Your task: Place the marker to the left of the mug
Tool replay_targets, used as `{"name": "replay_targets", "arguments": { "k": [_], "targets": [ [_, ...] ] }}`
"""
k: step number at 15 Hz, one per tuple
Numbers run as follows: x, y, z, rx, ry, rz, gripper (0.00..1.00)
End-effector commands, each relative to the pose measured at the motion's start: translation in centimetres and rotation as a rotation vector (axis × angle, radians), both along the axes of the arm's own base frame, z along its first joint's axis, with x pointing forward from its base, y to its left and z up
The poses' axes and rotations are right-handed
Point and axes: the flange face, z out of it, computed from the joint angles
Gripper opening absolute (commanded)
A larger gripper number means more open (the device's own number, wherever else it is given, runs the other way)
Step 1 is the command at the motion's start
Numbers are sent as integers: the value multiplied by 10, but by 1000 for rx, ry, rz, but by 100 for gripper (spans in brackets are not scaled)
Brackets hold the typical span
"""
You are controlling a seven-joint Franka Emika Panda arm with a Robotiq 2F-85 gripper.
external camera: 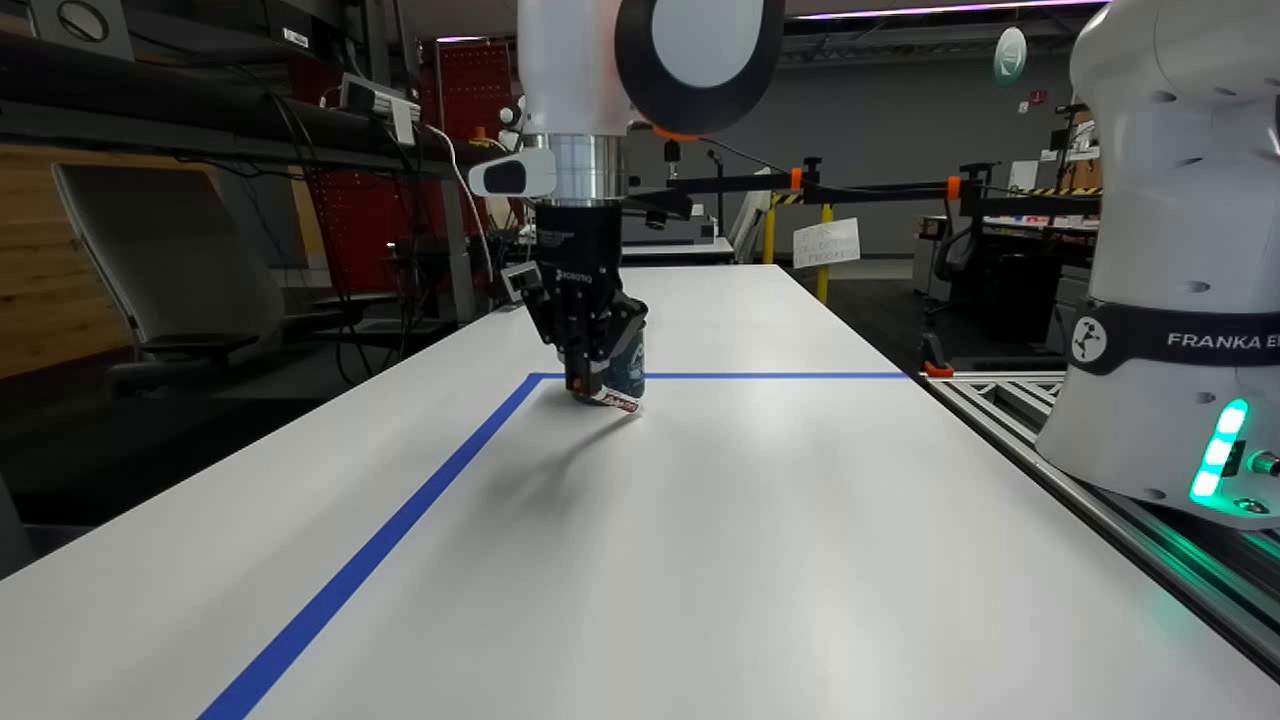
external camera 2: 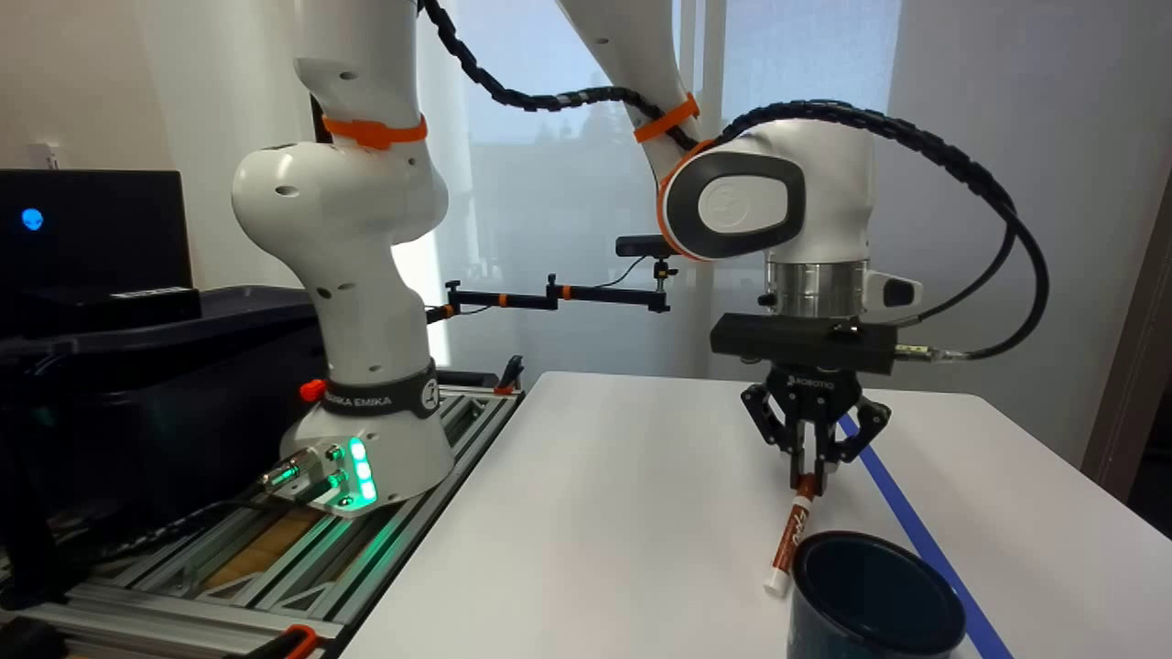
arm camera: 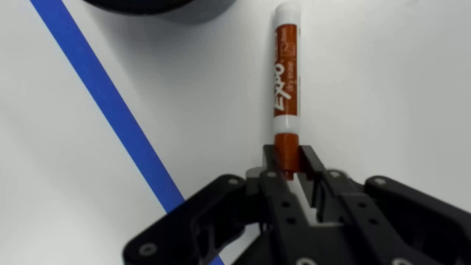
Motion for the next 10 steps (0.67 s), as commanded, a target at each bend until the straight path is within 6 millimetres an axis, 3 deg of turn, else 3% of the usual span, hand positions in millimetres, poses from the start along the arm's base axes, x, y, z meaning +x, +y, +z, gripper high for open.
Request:
{"name": "replay_targets", "arguments": {
  "k": [1,6,7,8,10],
  "targets": [
    [4,4,-14,-4,16,35,5],
    [-2,16,-21,79,75,135,5],
    [-3,16,-18,94,77,149,44],
    [-3,14,-14,108,80,158,44],
    [-5,9,-2,120,78,158,58]
  ]
}}
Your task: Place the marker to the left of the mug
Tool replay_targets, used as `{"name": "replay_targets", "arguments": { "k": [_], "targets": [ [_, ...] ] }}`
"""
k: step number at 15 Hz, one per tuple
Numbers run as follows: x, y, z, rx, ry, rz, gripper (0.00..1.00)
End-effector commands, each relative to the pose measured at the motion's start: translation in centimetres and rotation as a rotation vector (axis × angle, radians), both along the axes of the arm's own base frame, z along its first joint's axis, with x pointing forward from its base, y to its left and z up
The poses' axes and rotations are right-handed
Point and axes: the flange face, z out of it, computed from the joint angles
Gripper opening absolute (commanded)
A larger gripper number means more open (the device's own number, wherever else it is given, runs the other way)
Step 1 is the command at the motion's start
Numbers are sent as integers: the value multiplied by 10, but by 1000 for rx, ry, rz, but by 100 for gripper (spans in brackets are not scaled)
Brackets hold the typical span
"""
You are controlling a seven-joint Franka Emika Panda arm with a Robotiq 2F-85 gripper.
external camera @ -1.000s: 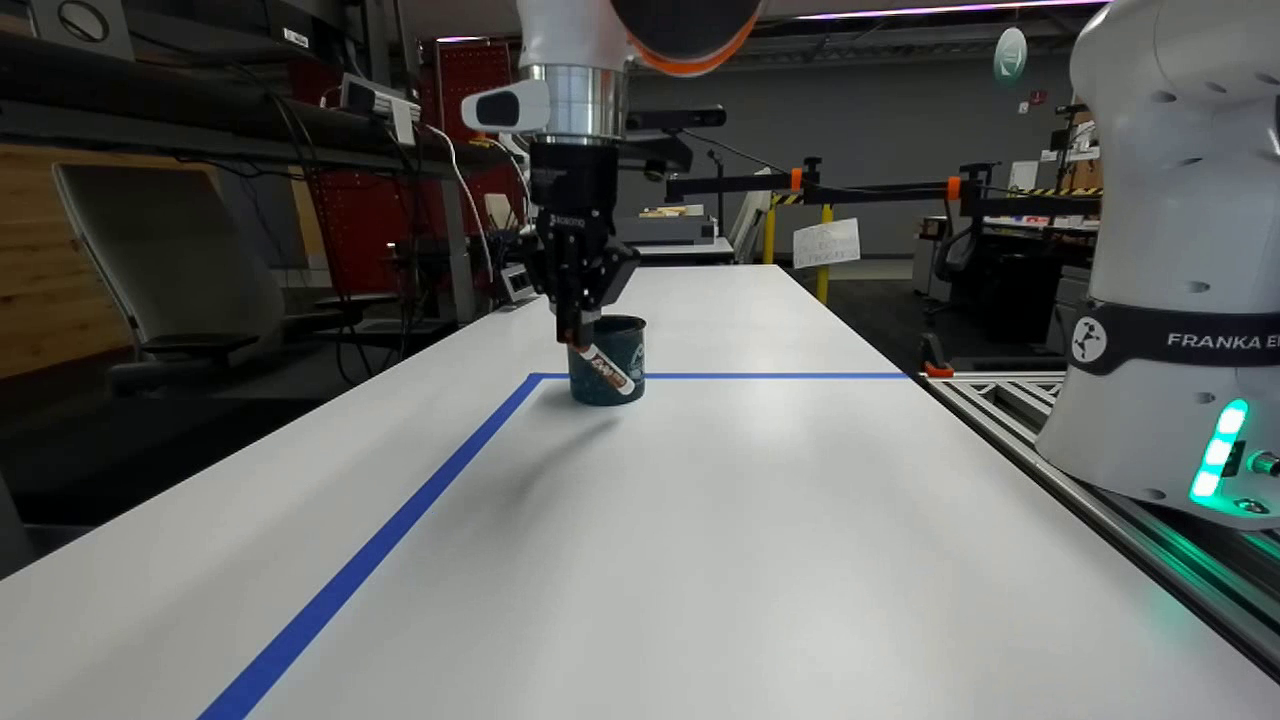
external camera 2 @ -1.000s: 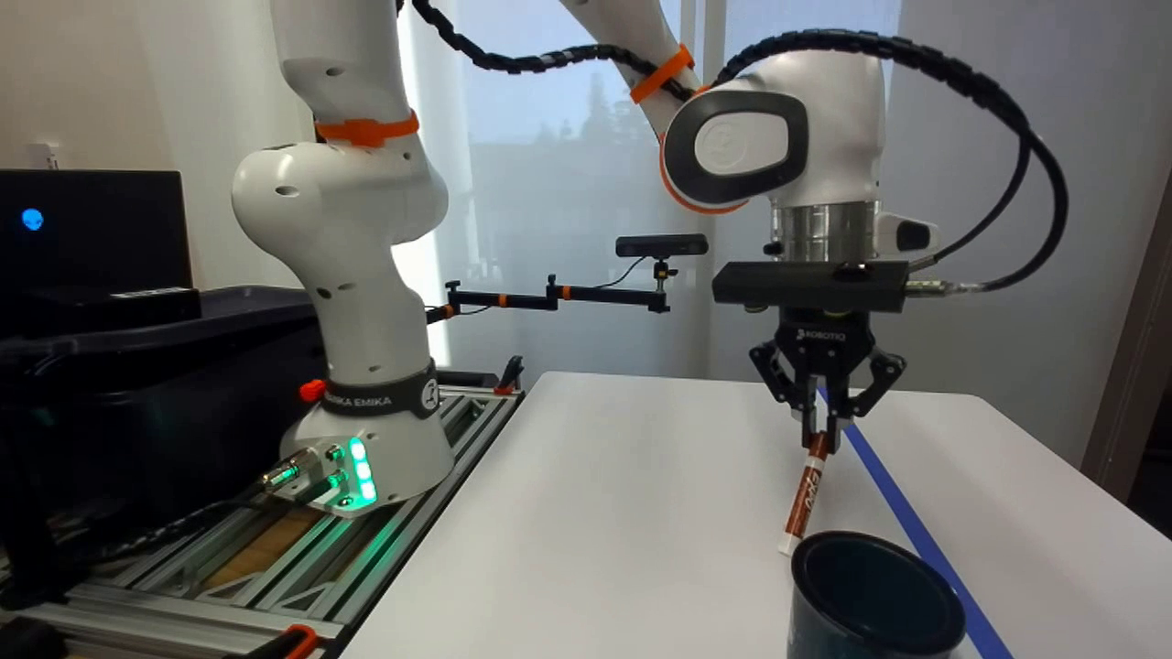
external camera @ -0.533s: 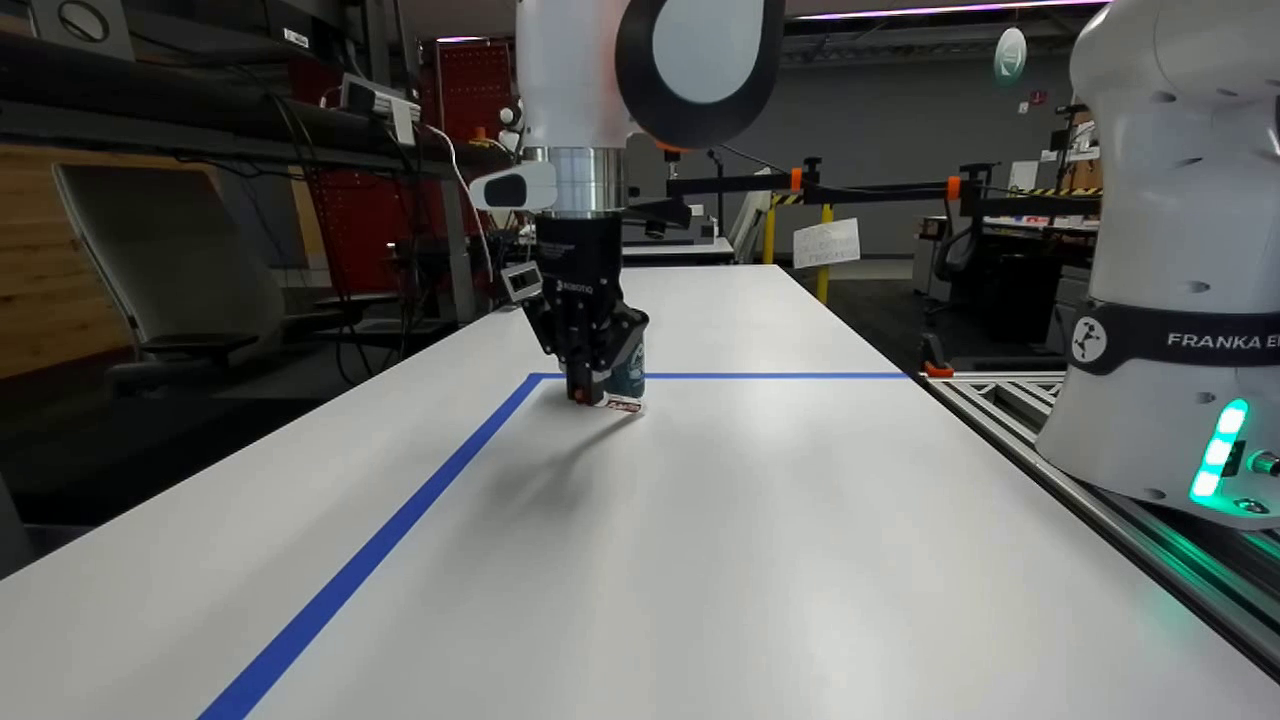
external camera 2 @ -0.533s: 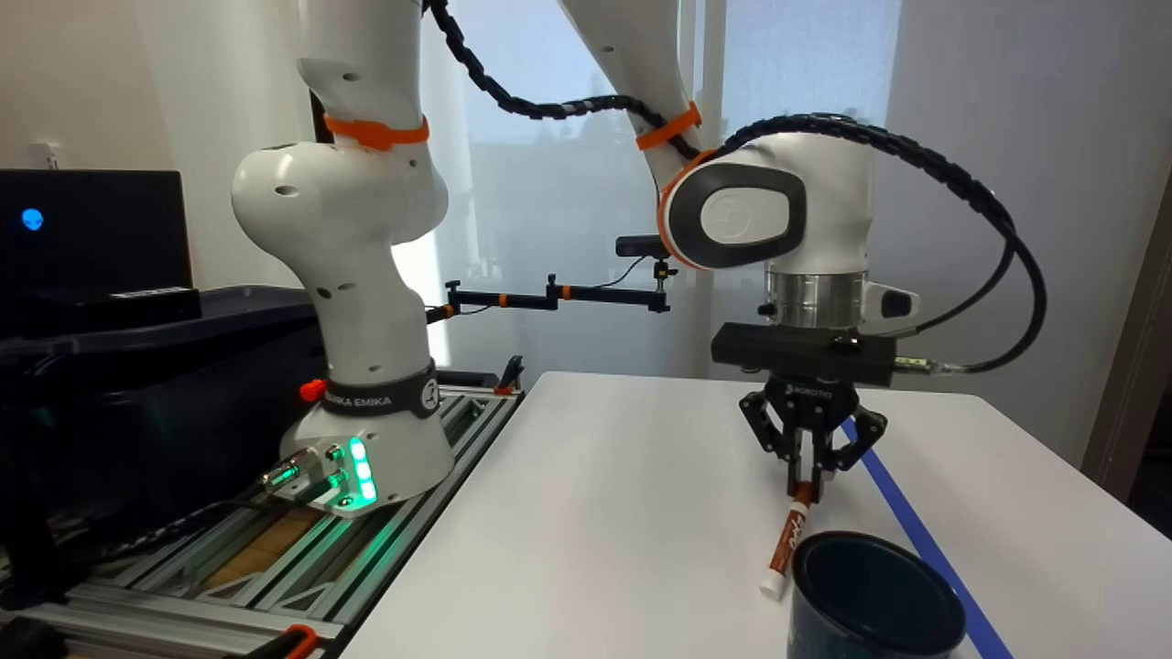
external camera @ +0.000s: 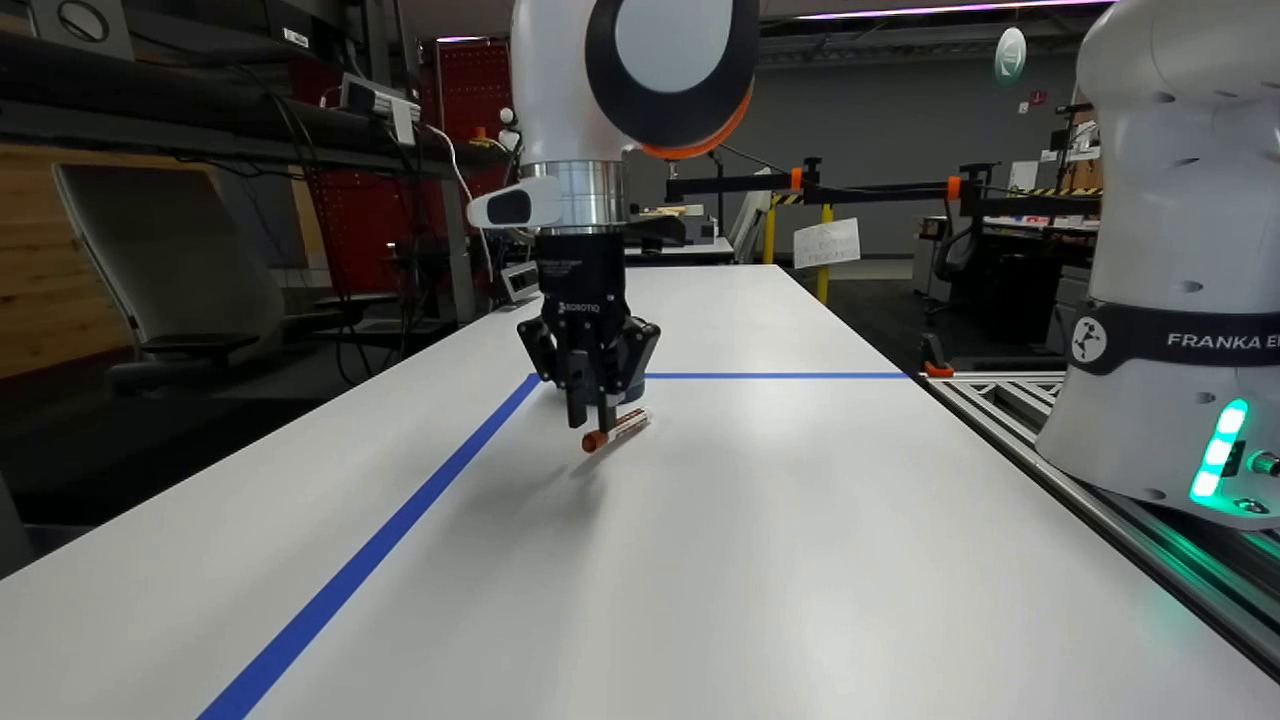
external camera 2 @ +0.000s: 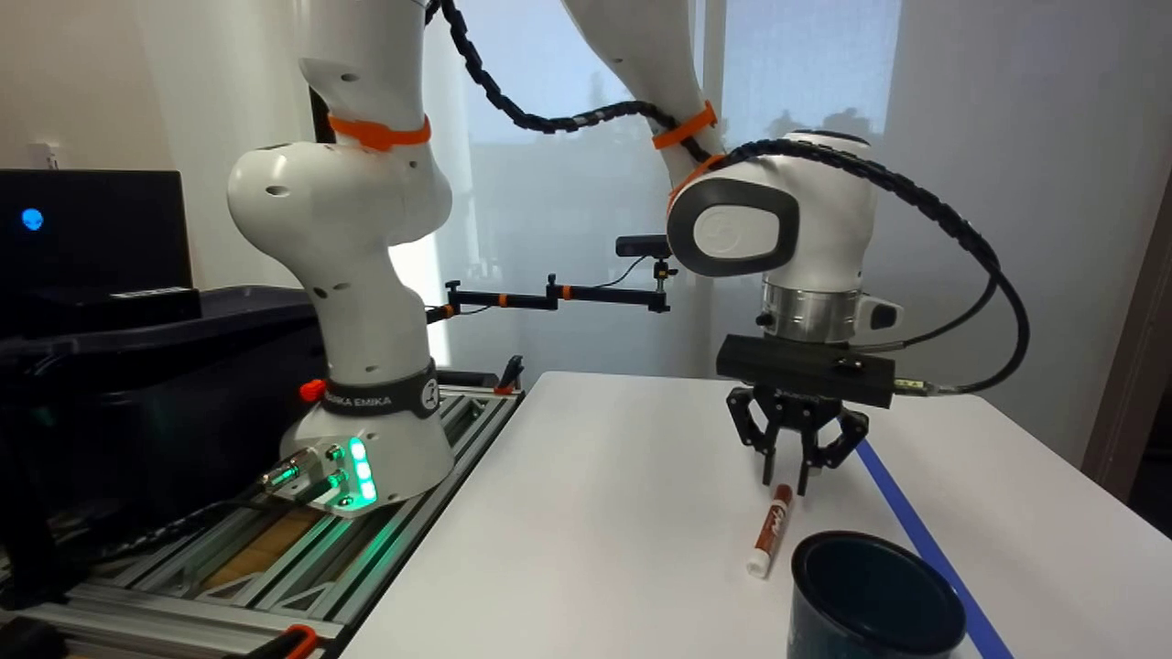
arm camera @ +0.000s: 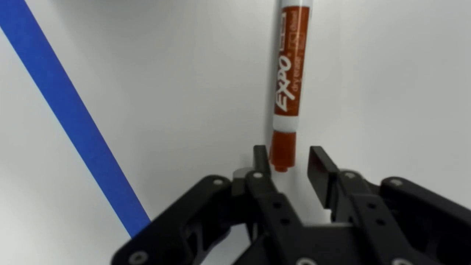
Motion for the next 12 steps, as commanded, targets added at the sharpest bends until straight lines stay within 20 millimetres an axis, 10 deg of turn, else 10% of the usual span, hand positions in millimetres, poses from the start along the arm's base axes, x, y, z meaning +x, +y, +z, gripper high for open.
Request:
{"name": "replay_targets", "arguments": {
  "k": [1,5,12],
  "targets": [
    [-3,-10,27,33,1,12,66],
    [-11,-23,62,12,11,-20,97],
    [-26,-31,119,-53,52,-371,100]
  ]
}}
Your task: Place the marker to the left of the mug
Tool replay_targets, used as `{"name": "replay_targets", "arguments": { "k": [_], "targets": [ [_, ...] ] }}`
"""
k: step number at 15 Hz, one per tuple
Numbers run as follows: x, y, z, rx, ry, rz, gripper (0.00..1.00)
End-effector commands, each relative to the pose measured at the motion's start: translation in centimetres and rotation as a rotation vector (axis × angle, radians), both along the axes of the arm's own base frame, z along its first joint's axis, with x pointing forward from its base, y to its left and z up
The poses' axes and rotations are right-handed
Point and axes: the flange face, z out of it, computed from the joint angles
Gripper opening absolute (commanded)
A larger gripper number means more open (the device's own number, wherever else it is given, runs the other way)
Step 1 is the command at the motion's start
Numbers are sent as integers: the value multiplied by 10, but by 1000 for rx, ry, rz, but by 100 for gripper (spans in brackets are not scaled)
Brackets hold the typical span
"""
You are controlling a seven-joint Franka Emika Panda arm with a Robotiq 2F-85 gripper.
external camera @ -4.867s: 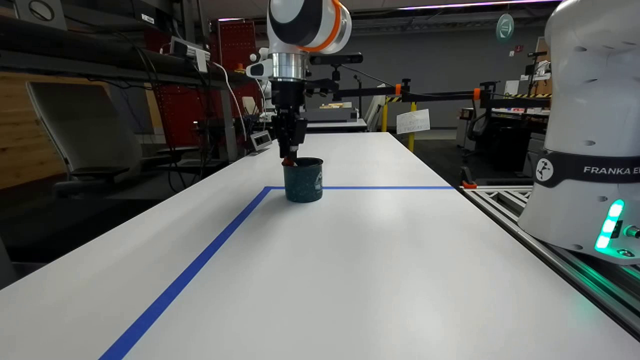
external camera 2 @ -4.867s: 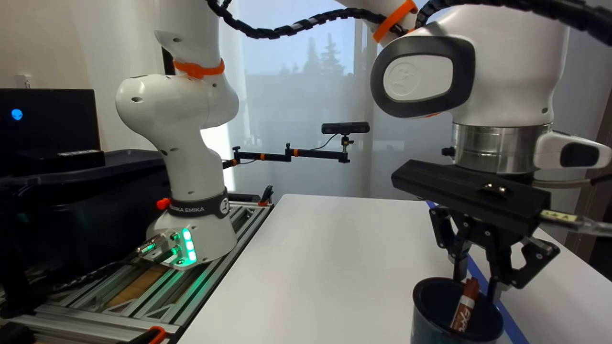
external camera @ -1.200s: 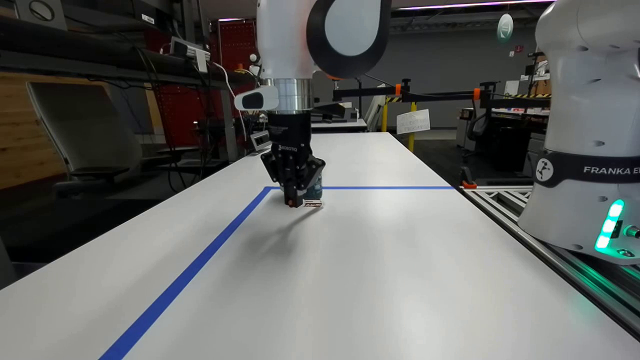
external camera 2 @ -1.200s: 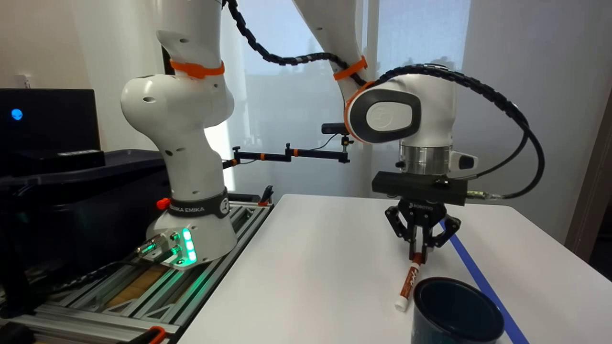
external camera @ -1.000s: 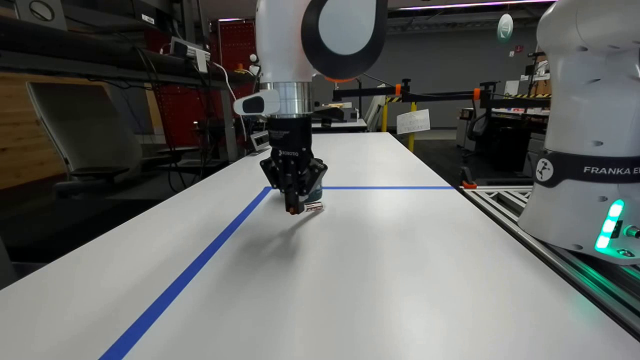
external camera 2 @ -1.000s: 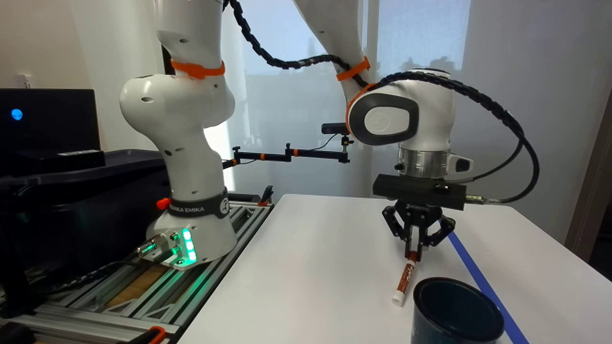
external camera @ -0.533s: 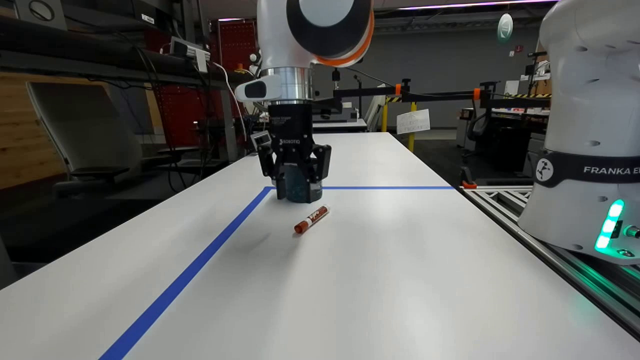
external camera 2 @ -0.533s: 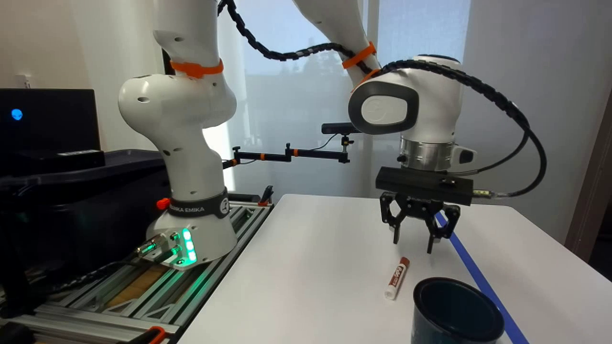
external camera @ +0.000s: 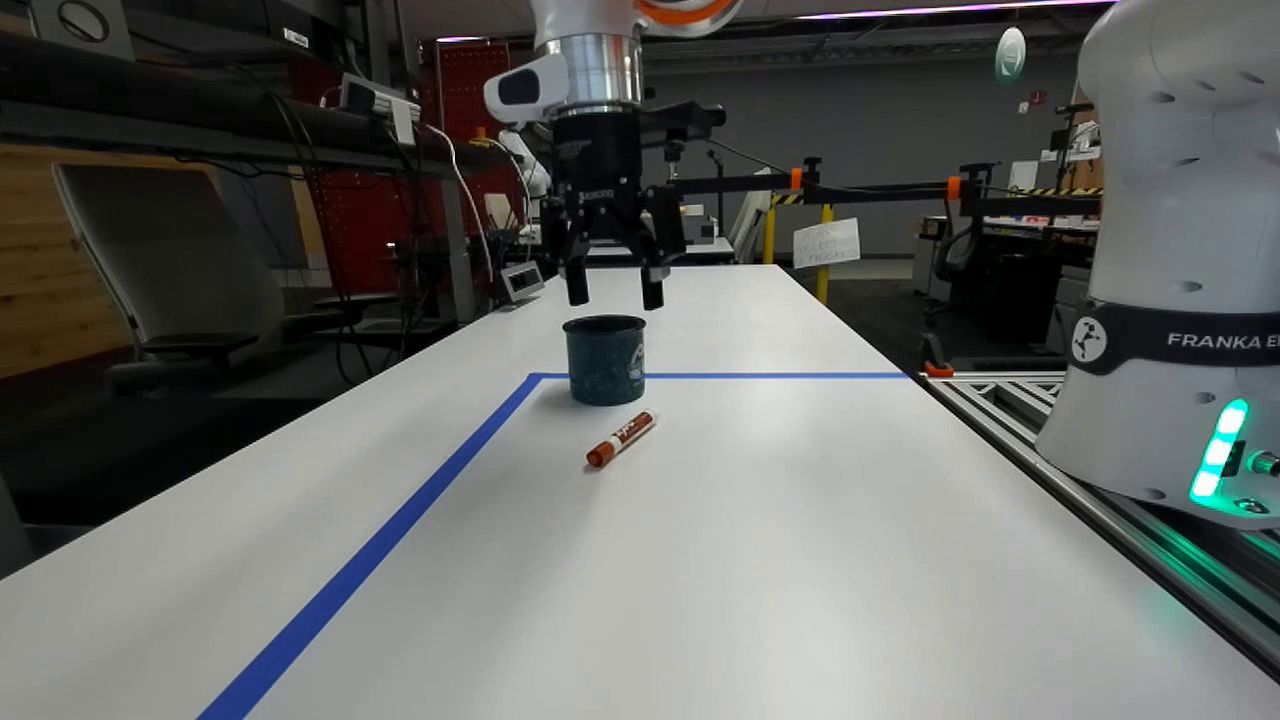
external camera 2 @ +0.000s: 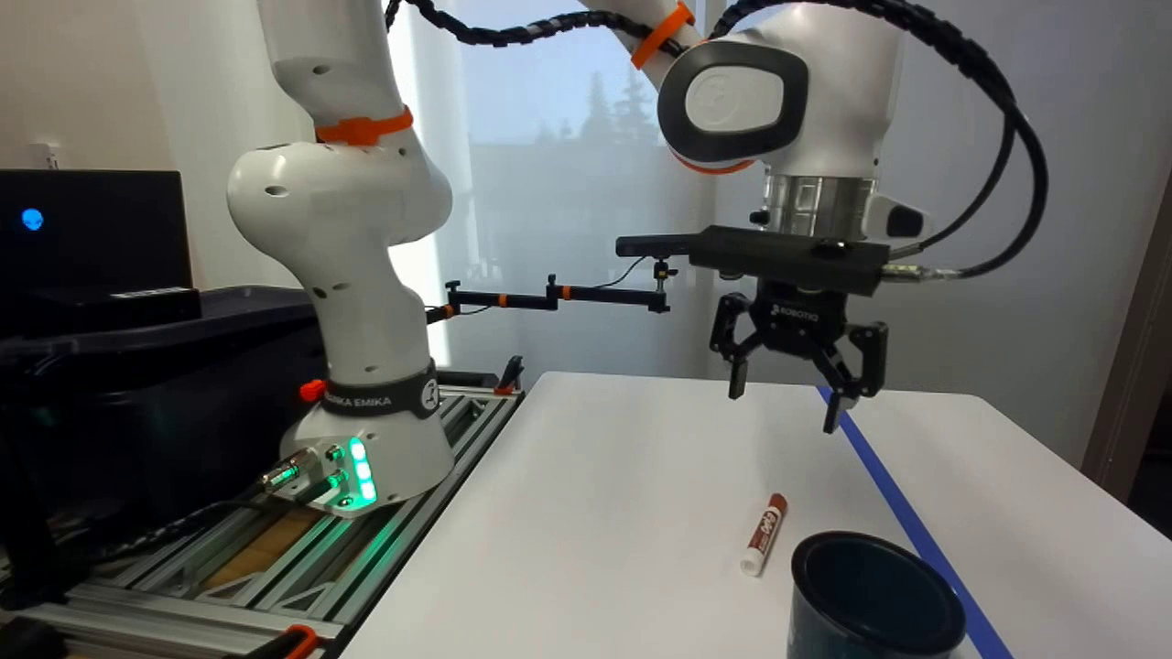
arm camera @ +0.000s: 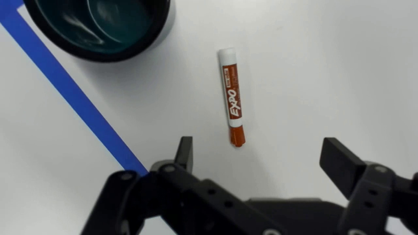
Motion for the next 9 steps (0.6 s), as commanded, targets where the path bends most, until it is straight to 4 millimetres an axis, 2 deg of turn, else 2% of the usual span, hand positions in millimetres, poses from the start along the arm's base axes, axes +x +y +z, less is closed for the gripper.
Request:
{"name": "replay_targets", "arguments": {
  "k": [1,9],
  "targets": [
    [-11,7,29,-21,-3,-204,100],
    [-13,18,47,-22,-53,-658,100]
  ]
}}
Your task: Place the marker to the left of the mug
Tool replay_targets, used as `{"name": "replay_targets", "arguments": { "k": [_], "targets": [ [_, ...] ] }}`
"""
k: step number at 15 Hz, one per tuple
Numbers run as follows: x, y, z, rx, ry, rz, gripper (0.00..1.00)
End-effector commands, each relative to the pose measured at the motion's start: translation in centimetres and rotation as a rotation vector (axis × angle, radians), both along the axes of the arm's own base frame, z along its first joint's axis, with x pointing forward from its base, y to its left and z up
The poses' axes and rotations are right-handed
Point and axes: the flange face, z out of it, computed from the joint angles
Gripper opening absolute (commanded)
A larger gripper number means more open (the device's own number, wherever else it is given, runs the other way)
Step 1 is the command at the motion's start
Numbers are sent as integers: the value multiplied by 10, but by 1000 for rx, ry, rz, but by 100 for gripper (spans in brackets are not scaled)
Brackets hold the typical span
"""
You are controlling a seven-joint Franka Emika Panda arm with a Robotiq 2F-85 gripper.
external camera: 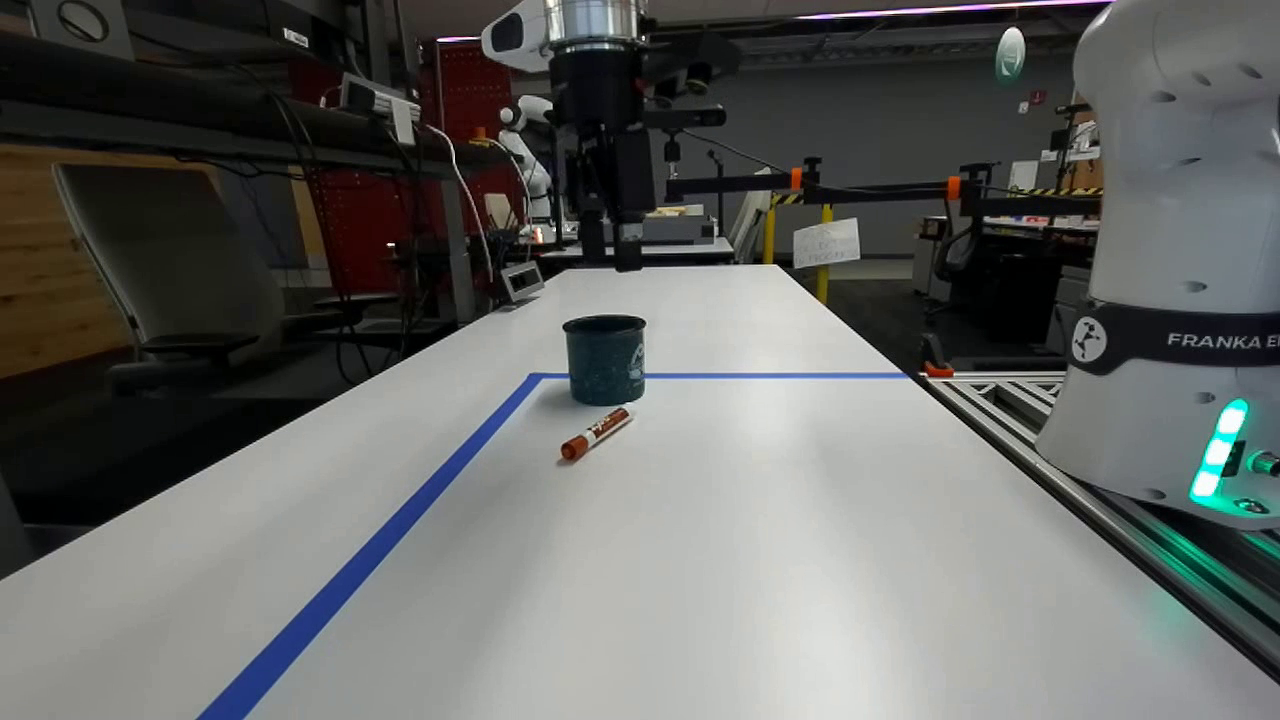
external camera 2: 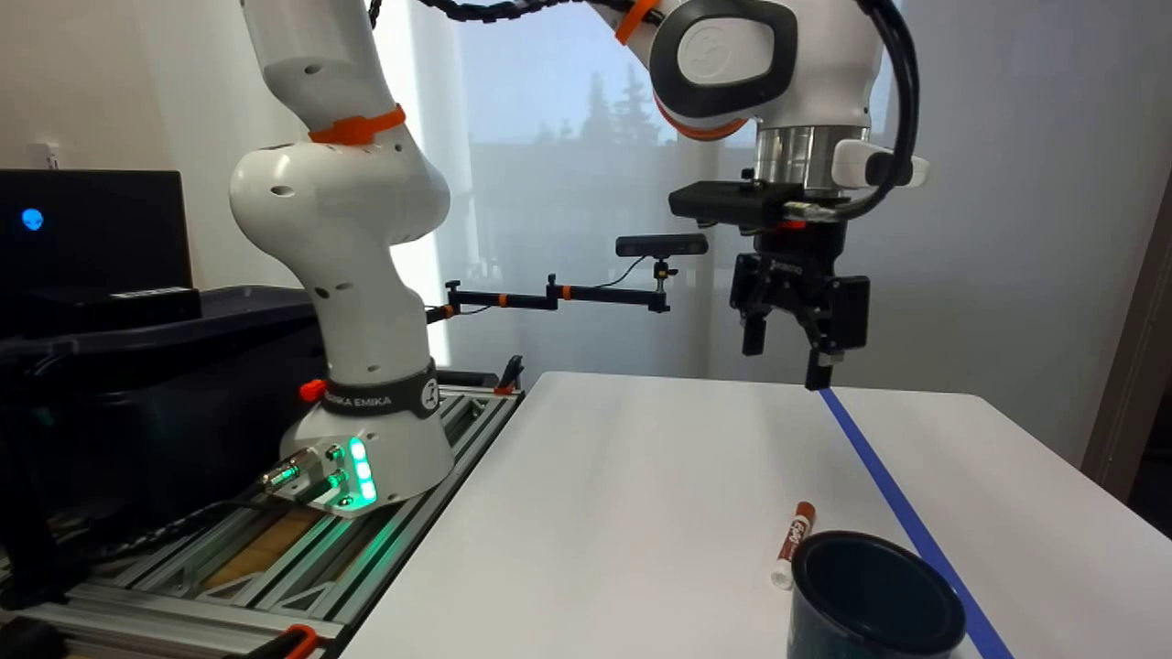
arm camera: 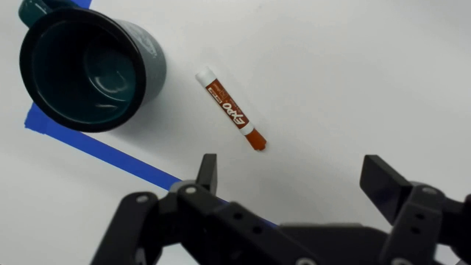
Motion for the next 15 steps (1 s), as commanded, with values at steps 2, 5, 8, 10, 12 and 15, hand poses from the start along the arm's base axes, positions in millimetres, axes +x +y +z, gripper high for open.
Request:
{"name": "replay_targets", "arguments": {
  "k": [2,5,8,10,12,15],
  "targets": [
    [0,0,3,0,-6,-93,100],
    [0,0,3,0,-8,-129,100],
    [0,0,3,0,-9,-136,100],
    [0,0,3,0,-9,-137,100],
    [0,0,3,0,-9,-137,100],
    [0,0,3,0,-9,-137,100]
  ]
}}
